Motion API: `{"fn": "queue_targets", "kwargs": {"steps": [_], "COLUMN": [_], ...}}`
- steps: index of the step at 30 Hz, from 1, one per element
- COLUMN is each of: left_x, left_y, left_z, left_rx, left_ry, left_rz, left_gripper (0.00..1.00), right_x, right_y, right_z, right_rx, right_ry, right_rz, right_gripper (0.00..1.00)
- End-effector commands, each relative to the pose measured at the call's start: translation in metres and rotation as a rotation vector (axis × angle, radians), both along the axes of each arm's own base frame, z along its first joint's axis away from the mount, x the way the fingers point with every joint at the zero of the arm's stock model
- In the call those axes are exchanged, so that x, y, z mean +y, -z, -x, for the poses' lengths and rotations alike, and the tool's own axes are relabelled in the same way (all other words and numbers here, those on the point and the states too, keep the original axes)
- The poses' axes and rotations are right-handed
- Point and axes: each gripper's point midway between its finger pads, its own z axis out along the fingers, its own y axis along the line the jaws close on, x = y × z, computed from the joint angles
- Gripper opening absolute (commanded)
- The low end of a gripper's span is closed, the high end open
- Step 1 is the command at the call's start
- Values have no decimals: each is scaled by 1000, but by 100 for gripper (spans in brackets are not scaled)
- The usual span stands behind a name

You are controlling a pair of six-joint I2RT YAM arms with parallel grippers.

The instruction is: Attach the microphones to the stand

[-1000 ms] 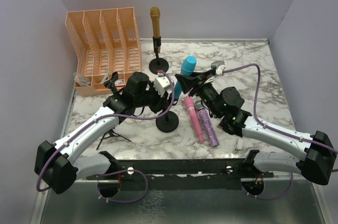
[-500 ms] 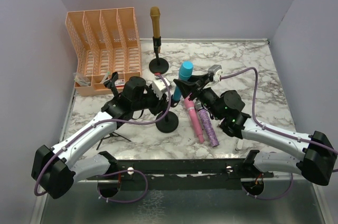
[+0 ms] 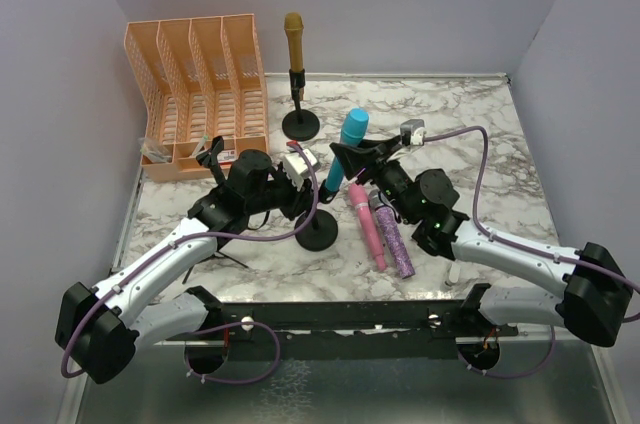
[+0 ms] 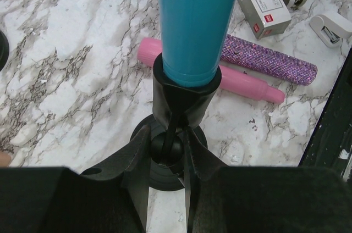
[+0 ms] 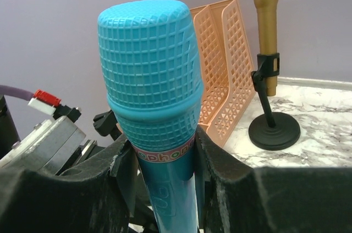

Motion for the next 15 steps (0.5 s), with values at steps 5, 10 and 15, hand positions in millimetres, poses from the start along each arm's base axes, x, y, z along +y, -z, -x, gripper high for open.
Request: {"fn": "queue_targets", "kwargs": {"steps": [5,10,15], "left_x": [-10,-9,-7], "left_y": [-36,-35,-35], "left_z": [-19,-20,-23], "left_rx": [-104,-102,-103], "left_ry": [-39,-51,-75], "left_rz": [111,109,109], "left_gripper": [0,0,0], "right_x": [14,9,11], "right_y": [108,126,130], "right_z": [10,12,17], "right_rx": [331,407,351], "right_ry": [-41,-22,-61], "right_rz": [102,64,74], "right_gripper": [1,1,1]}}
